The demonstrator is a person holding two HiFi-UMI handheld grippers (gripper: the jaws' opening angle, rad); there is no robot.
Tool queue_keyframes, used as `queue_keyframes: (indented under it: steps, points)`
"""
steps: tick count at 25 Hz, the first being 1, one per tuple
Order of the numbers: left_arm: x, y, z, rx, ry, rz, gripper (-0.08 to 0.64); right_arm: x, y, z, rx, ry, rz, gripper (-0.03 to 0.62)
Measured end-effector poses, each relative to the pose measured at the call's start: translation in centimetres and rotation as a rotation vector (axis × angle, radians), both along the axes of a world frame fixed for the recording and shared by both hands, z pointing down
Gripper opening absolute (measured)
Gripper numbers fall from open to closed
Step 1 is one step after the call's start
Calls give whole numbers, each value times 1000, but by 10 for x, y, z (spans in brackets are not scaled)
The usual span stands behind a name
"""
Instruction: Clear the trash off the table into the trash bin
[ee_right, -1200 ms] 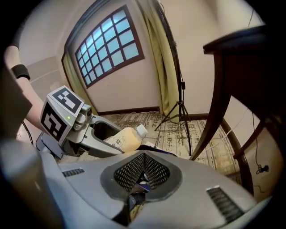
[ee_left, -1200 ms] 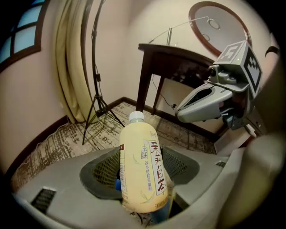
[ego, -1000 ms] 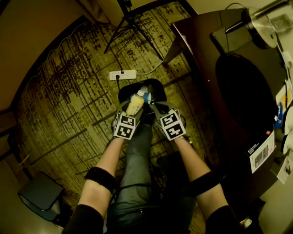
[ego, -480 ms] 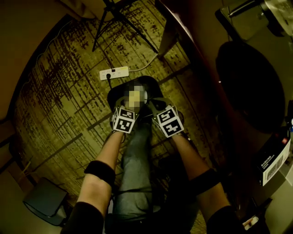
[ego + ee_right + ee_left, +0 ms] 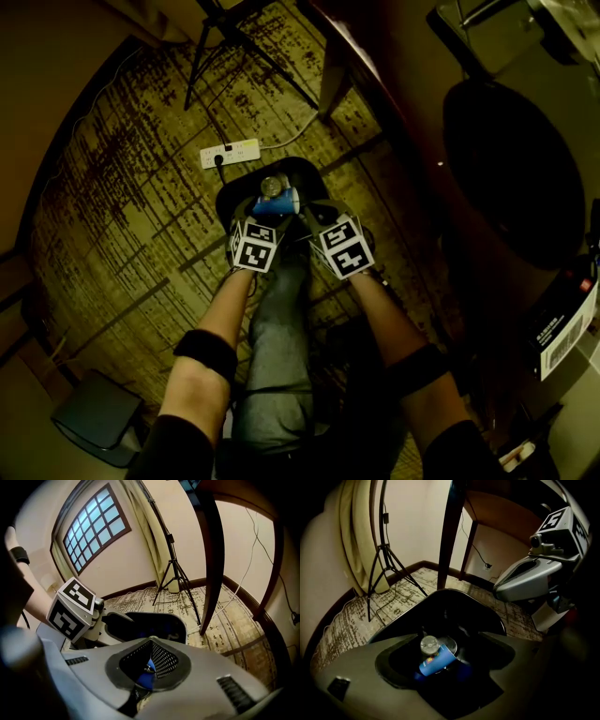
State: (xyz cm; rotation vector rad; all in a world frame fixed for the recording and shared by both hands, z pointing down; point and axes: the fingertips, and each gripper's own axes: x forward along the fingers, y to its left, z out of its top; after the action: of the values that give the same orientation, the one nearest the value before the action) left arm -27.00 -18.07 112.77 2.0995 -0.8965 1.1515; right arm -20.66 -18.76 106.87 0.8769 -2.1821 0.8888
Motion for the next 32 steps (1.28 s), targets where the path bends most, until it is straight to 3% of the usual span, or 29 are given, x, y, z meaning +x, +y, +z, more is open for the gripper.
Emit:
queue_keyframes:
  steps: [3, 5, 10, 21, 27, 32]
  points:
    - [-7, 2, -23, 23, 1, -17, 374, -1, -1, -20, -1, -4, 8, 2]
    - [-13, 5, -52, 40, -6, -34, 316, -1, -3, -46, 3, -8, 18, 2]
    - [-26, 5, -160, 146, -1, -69, 6, -4, -5, -141, 54, -22, 53, 2]
    - [-18, 32, -425, 267, 70, -53, 5, -11, -5, -417, 232, -48, 58, 2]
    - [-1, 35, -520, 338, 116, -78, 5, 26, -9, -524, 372, -16, 75, 2]
    - [36, 27, -575, 398, 156, -13, 5, 80, -4, -573, 445, -4, 179, 2]
